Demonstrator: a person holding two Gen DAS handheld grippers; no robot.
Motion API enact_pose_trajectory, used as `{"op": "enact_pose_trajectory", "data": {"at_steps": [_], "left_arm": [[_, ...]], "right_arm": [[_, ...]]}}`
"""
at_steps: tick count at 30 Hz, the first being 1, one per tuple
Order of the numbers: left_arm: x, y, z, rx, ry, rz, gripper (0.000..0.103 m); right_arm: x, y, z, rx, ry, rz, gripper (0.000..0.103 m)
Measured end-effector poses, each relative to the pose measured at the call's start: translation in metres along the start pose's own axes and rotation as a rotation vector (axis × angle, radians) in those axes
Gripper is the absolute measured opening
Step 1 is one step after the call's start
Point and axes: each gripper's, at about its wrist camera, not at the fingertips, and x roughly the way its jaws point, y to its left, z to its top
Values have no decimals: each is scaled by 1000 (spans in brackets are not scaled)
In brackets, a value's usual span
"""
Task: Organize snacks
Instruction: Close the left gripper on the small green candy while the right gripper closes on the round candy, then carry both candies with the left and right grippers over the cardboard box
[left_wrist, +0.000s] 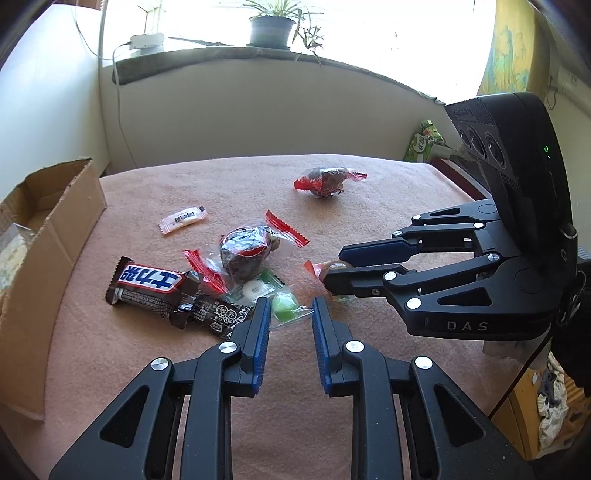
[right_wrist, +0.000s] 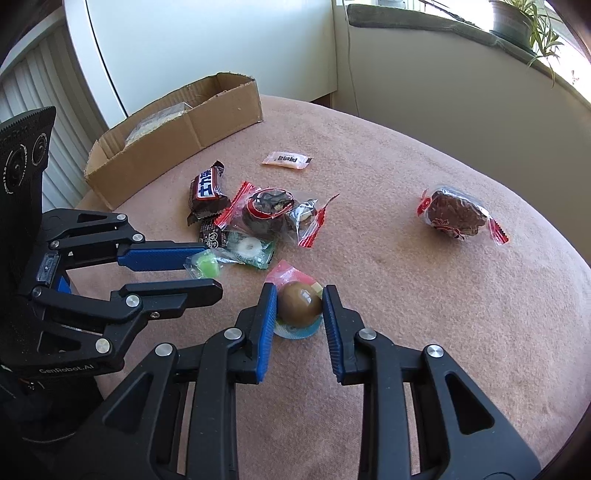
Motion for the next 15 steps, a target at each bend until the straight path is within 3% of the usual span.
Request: {"op": "enact_pose_trajectory", "data": {"at_steps": [15], "left_arm": [[-54, 33, -1, -65, -104, 52, 21]], "right_arm": [[-28, 25, 17, -33, -57, -34, 26]]}}
